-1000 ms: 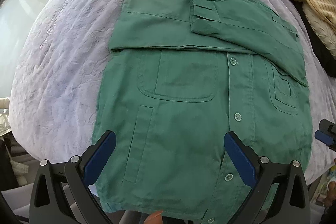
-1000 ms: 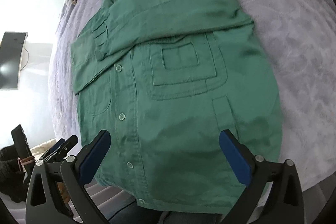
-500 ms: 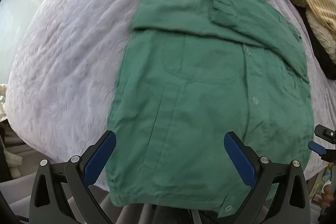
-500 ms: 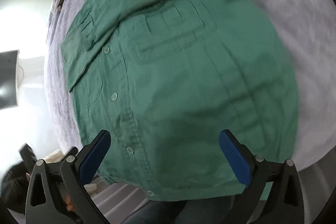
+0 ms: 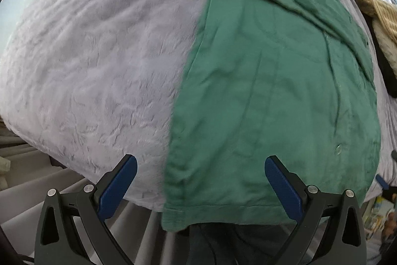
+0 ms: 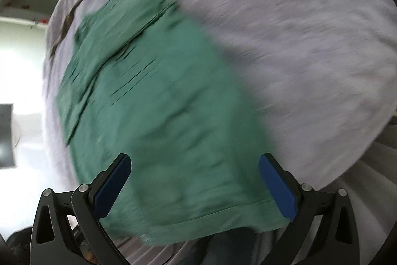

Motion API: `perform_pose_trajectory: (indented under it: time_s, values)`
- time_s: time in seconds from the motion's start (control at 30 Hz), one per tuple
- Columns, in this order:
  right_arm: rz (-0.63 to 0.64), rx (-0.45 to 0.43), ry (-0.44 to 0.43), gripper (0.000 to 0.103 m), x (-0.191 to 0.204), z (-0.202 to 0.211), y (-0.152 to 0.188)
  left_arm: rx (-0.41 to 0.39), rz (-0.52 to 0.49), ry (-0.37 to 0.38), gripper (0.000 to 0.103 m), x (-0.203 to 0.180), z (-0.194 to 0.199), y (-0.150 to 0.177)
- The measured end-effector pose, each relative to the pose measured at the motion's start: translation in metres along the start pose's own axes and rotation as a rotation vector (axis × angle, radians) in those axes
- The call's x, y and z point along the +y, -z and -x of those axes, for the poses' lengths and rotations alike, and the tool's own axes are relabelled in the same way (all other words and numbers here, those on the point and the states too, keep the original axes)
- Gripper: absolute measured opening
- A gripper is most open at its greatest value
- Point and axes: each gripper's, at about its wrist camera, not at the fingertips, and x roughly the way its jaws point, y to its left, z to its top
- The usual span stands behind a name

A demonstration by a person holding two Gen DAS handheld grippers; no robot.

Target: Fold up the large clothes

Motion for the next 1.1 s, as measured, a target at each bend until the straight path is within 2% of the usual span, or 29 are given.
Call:
perform_pose_trajectory:
  time_s: [0.13, 0.3, 0.37, 0.47, 0.57, 0.6, 0.67, 0.73, 0.87, 1.0, 1.03, 1.07, 1.1]
  values:
    - [-0.027, 0.005, 0.035, 0.103, -0.031, -0.012, 0.005, 0.081, -0.004, 0.055, 0.103, 0.011, -0.021, 0.004]
    - [-0.069, 0.132, -0.056, 0.103, -0.051, -0.04, 0.027, 0.11, -0.024, 0.134, 0.103, 0.008, -0.03, 0.009]
    - [-0.066, 0.167, -0.129, 0.103, -0.046, -0.042, 0.037, 0.125, -0.04, 0.153, 0.103, 0.004, -0.033, 0.01]
    - [-0.064, 0.191, -0.317, 0.103, -0.032, -0.037, 0.048, 0.139, -0.075, 0.182, 0.103, -0.002, -0.035, 0.02]
    - [-0.12, 0.228, -0.55, 0.103, -0.028, -0.038, 0.049, 0.154, -0.083, 0.216, 0.103, -0.007, -0.037, 0.028]
    - [-0.138, 0.24, -0.562, 0.103, -0.028, -0.041, 0.049, 0.148, -0.086, 0.214, 0.103, -0.008, -0.037, 0.029]
    - [-0.138, 0.247, -0.469, 0.103, -0.031, -0.05, 0.049, 0.14, -0.088, 0.216, 0.103, -0.008, -0.036, 0.029]
    - [-0.132, 0.251, -0.428, 0.103, -0.033, -0.057, 0.053, 0.135, -0.069, 0.23, 0.103, -0.011, -0.038, 0.037]
    - [-0.112, 0.238, -0.444, 0.103, -0.025, -0.057, 0.06, 0.137, -0.046, 0.267, 0.103, 0.011, -0.035, 0.033]
    - [-0.082, 0.238, -0.46, 0.101, -0.018, -0.056, 0.063, 0.131, -0.059, 0.264, 0.103, 0.021, -0.035, 0.033]
    - [-0.088, 0.235, -0.445, 0.099, -0.02, -0.056, 0.063, 0.13, -0.065, 0.256, 0.103, 0.019, -0.036, 0.034]
    - [-0.099, 0.234, -0.425, 0.089, -0.022, -0.057, 0.064, 0.129, -0.076, 0.244, 0.103, 0.015, -0.036, 0.035]
    - [-0.11, 0.236, -0.389, 0.054, -0.022, -0.058, 0.063, 0.126, -0.085, 0.233, 0.103, 0.015, -0.035, 0.037]
